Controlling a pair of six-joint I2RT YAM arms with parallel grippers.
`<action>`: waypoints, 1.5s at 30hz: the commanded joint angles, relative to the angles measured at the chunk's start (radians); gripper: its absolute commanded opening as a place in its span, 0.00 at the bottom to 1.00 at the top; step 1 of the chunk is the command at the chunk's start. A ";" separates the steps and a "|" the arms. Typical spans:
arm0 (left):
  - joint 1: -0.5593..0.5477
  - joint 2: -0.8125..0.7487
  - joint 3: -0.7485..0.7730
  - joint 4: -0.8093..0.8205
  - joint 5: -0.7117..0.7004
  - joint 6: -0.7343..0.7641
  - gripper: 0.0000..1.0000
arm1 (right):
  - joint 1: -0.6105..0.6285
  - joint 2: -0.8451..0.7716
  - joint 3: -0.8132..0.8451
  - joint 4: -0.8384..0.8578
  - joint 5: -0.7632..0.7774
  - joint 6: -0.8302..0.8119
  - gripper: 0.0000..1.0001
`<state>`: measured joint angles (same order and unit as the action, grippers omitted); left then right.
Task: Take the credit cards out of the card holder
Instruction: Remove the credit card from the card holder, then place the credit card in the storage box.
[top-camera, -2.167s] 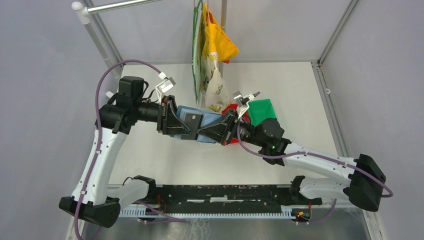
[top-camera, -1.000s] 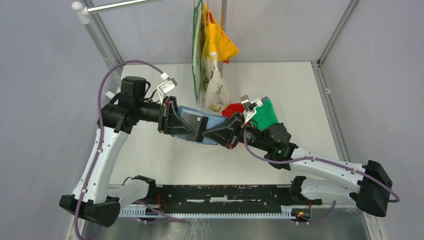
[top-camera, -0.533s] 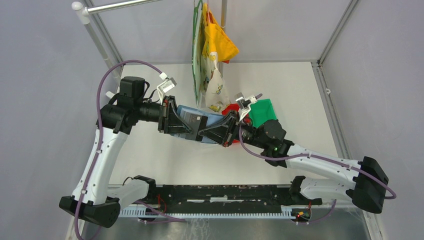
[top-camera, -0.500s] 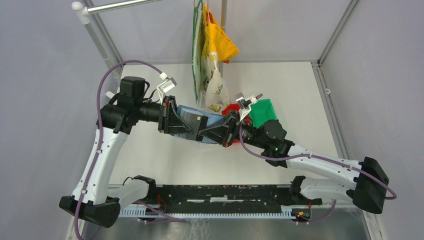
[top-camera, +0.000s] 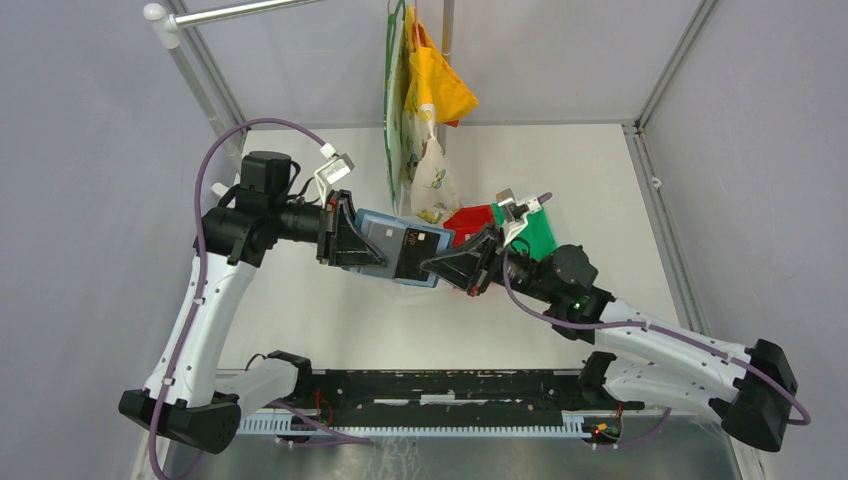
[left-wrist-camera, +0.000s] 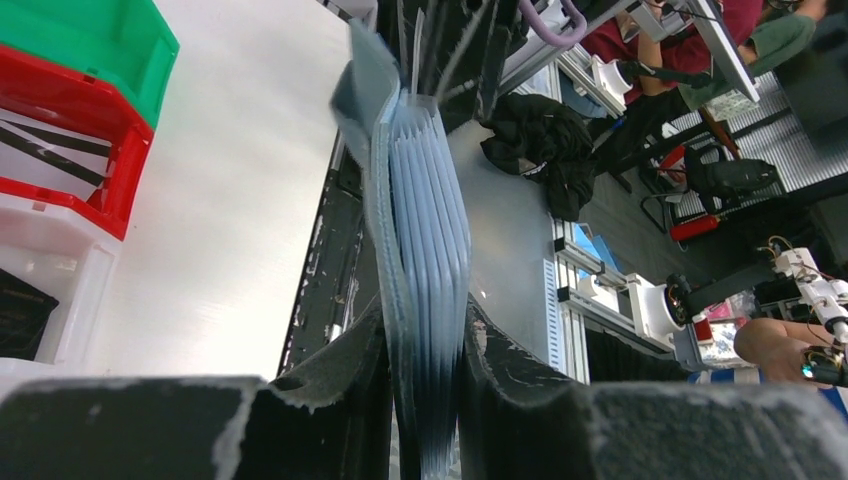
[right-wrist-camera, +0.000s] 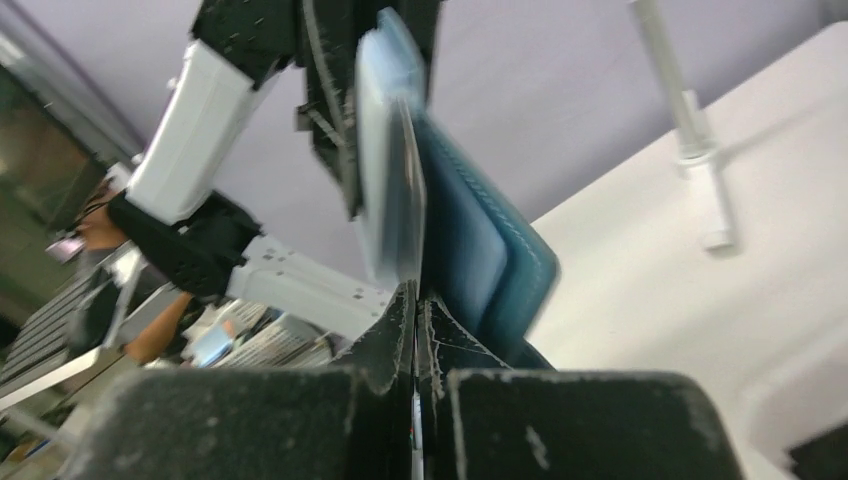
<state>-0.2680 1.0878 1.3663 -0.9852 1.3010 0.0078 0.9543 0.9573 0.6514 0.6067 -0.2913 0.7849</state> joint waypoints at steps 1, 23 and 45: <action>-0.008 -0.011 0.056 0.016 0.040 -0.025 0.10 | -0.112 -0.096 -0.032 -0.127 0.055 -0.046 0.00; -0.008 -0.015 0.156 -0.098 -0.257 0.174 0.03 | -0.285 0.133 0.058 -0.495 -0.019 -0.196 0.00; -0.008 -0.029 0.120 -0.113 -0.187 0.179 0.02 | -0.077 0.669 0.277 -0.398 0.285 -0.266 0.00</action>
<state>-0.2718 1.0687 1.4818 -1.1225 1.0531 0.1337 0.8734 1.6039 0.9031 0.1219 -0.0616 0.5438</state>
